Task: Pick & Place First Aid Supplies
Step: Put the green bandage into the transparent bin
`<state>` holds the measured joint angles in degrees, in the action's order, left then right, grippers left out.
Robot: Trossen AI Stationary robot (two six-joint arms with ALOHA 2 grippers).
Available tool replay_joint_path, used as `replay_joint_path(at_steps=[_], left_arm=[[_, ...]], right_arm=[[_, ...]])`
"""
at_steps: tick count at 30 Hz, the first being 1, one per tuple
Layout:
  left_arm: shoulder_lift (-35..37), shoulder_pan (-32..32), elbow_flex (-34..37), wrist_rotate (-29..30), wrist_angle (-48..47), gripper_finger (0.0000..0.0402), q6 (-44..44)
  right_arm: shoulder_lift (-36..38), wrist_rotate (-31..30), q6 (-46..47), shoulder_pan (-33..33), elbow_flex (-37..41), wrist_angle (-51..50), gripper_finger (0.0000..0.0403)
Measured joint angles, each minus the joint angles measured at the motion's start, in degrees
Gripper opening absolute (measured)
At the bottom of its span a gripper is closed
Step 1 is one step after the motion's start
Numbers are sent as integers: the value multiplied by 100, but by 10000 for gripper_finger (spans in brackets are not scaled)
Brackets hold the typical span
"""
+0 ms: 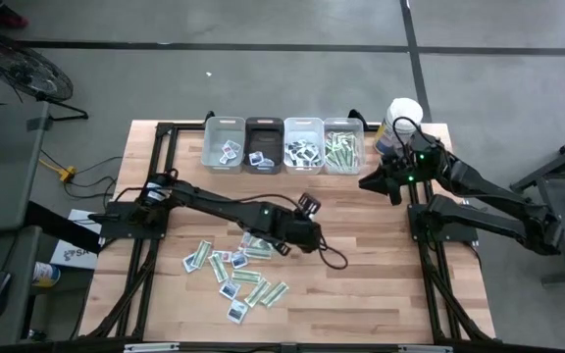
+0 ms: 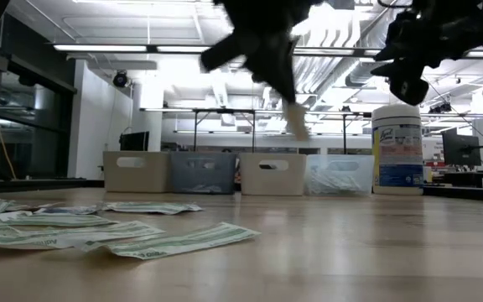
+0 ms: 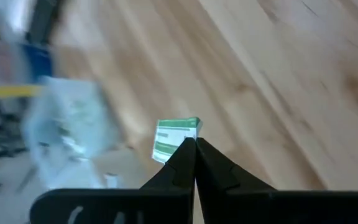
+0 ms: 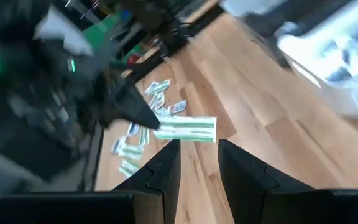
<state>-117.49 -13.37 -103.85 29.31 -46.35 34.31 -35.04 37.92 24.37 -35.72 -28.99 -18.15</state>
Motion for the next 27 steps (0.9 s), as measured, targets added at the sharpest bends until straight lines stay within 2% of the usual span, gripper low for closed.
replay_joint_path(at_steps=[4, 11, 13, 16, 18, 22, 27], left_arm=[[4, 28, -646, 225, -67, 0, 257], [20, 162, -1482, 397, -53, 0, 823], [20, 205, -1583, 467, -63, 0, 1023], [20, 256, -1652, 573, -70, 0, 1436], [20, 256, -1652, 629, -56, 0, 1769], [20, 251, -1652, 886, -30, 0, 2668], [20, 249, -1652, 924, -8, 0, 3755]], right_arm=[[25, -79, -1237, 321, 0, 0, 101], [13, -1300, -3745, 1214, 0, 2, 101], [10, -1664, -3981, 1432, 0, 9, 101], [10, -2001, -2949, 1551, -2, 183, 101], [-20, -1950, -2088, 1520, -4, 358, 102], [-171, -1190, -883, 1357, -7, 865, 121], [-457, -486, -224, 1145, -7, 1410, 165]])
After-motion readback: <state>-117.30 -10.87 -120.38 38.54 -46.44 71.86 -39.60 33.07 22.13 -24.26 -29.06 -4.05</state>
